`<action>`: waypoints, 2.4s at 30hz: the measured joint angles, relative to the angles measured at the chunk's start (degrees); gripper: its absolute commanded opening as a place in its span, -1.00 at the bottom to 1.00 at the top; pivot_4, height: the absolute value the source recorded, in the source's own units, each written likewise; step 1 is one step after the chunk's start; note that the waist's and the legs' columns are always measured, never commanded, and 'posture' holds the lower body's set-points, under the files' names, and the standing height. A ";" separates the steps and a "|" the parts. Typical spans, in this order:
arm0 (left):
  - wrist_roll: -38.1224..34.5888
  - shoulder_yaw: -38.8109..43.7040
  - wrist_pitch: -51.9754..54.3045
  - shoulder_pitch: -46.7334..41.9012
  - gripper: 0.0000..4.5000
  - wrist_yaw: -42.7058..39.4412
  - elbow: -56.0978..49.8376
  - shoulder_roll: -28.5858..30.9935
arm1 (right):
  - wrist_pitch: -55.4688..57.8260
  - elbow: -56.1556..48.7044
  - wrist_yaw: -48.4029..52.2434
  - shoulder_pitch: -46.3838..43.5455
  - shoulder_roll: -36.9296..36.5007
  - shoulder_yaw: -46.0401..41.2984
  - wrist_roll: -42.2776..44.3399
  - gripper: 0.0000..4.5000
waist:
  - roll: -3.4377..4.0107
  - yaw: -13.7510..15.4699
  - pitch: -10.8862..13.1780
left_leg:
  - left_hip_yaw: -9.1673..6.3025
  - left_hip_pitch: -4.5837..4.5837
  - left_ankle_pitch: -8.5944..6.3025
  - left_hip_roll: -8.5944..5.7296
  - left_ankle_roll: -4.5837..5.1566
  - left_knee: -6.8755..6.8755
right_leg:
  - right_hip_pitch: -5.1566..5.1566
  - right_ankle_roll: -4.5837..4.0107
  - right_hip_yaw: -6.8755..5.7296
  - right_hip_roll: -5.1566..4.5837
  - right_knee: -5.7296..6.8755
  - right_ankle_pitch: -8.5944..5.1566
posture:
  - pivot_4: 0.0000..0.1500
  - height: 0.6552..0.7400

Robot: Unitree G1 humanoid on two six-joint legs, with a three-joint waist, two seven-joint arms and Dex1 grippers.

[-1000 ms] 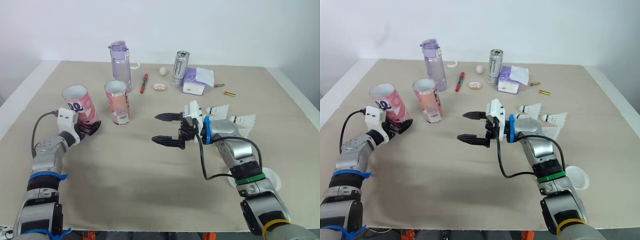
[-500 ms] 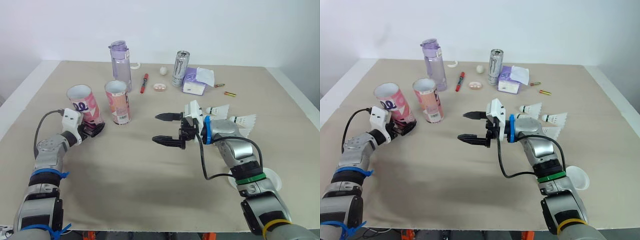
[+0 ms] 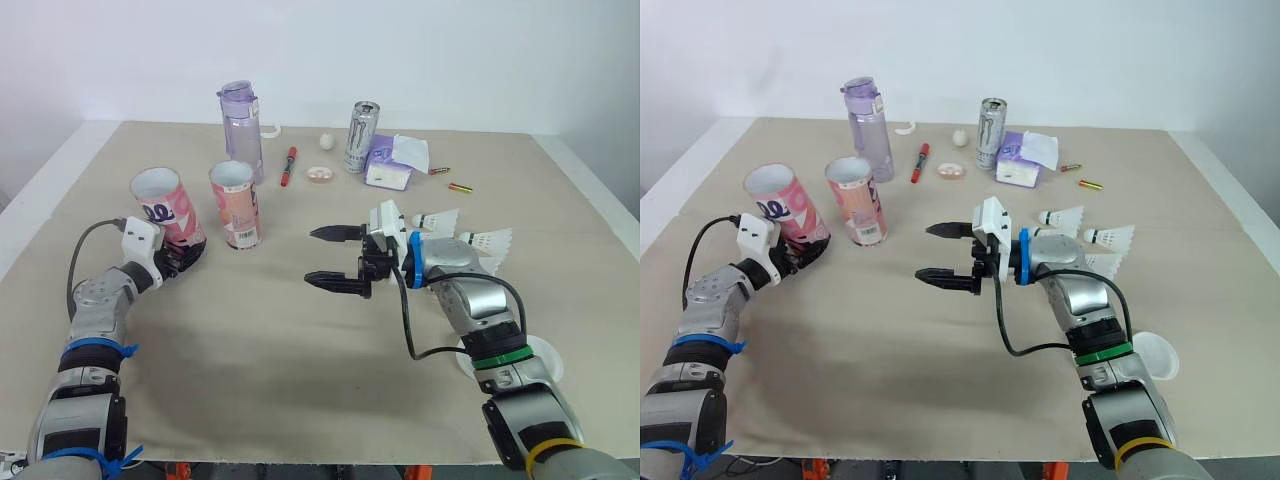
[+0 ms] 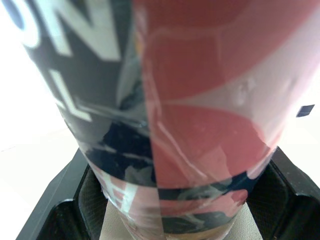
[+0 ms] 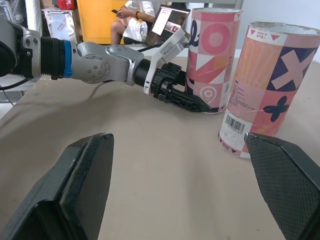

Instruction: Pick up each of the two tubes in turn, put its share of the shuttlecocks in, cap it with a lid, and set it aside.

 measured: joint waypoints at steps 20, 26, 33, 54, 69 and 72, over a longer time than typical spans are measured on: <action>-1.68 -13.85 21.90 14.25 0.54 -21.64 -48.49 15.19 | 7.32 -23.47 -1.14 16.01 -7.44 -6.54 7.77 1.00 | 0.02 0.65 0.01 | 0.03 -0.02 -0.12 0.06 -0.19 0.09 | -0.04 0.11 -0.05 -0.05 0.03 -0.35 | 1.00 1.00; 1.91 -25.96 32.64 5.02 0.54 -25.10 -55.82 14.83 | 9.01 -31.23 -4.58 26.06 -10.06 -10.37 9.06 1.00 | 0.00 0.78 0.02 | -0.01 -0.10 -0.12 -0.01 -0.19 0.11 | -0.02 0.31 -0.04 -0.04 0.04 -0.43 | 1.00 1.00; 9.96 -36.79 37.81 -4.58 0.54 -27.44 -55.46 13.55 | 9.01 -33.14 -8.21 31.22 -11.55 -13.99 9.04 1.00 | 0.01 0.69 0.03 | -0.13 -0.07 -0.12 0.03 -0.17 0.14 | 0.00 0.31 -0.02 0.10 0.07 -0.43 | 1.00 1.00; 16.75 -40.56 38.13 -9.14 0.54 -26.33 -52.12 6.80 | 11.03 -35.31 -20.15 42.79 -12.01 -29.80 12.18 1.00 | 0.12 1.12 -0.01 | -0.54 -0.21 -0.12 -0.33 0.01 0.88 | 0.49 0.41 0.13 0.01 0.07 -0.52 | 1.00 1.00; 17.94 -40.90 36.39 -10.21 0.54 -26.80 -49.18 5.83 | 13.14 -37.75 -23.86 57.44 -11.90 -40.74 12.68 1.00 | 0.26 0.80 -0.06 | -0.68 -0.05 -0.07 -0.42 0.10 0.92 | 0.75 0.39 0.14 -0.03 0.06 -0.52 | 1.00 1.00; 17.95 -40.90 36.38 -10.24 0.54 -26.87 -49.12 5.76 | 13.96 -36.54 -25.48 56.94 -11.13 -40.73 13.14 1.00 | 0.27 0.81 -0.06 | -0.69 -0.05 -0.06 -0.42 0.11 0.92 | 0.75 0.38 0.13 -0.04 0.06 -0.51 | 1.00 1.00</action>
